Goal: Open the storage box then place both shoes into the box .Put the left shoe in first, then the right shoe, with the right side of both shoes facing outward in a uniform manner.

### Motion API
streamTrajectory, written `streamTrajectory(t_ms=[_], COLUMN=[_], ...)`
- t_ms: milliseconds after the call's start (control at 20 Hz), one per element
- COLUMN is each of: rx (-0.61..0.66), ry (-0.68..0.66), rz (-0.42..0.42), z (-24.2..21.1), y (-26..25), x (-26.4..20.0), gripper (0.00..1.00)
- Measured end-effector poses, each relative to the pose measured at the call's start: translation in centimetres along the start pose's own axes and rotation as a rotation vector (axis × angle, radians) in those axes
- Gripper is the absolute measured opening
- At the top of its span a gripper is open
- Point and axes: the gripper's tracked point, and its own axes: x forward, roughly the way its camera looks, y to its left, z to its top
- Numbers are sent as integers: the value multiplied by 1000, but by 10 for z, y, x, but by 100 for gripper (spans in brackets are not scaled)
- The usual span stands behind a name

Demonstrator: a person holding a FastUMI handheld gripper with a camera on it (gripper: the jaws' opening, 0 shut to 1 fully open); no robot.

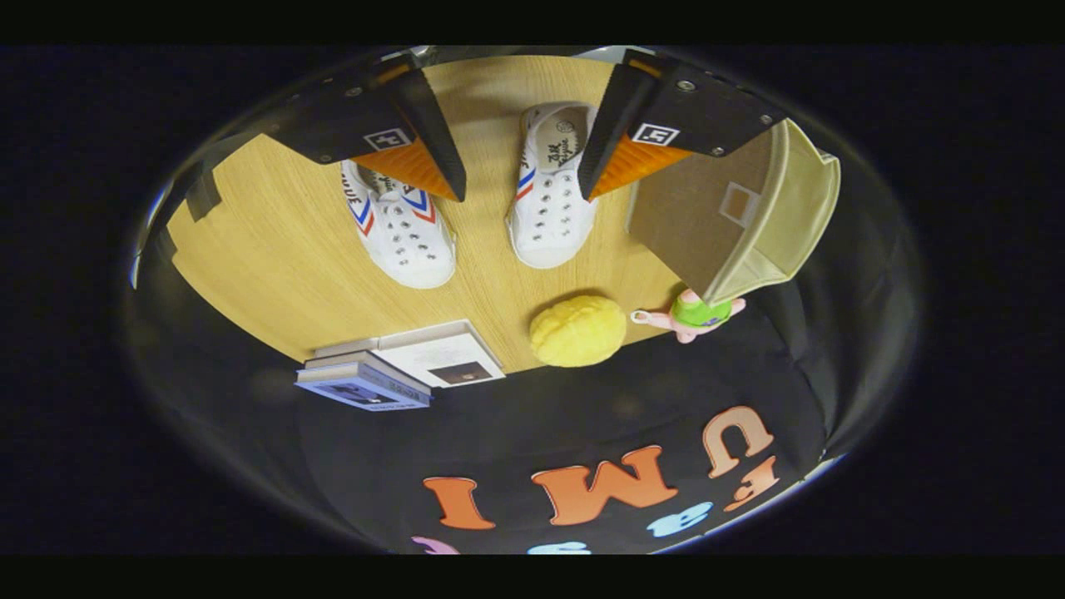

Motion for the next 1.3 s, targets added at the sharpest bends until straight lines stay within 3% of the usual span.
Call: streamTrajectory(t_ms=[200, 550, 700, 900, 1000, 1300], rx=[-51, -12, -13, 89, 80, 127], ry=[61, 119, 102, 93, 85, 23], rz=[-12, -10, 1, 9, -6, 13], z=[-24, -41, -40, -33, -27, 11], y=[4, 16, 17, 14, 12, 16], x=[16, 54, 54, 51, 44, 10], gripper=[64, 48, 27, 9, 1, 0])
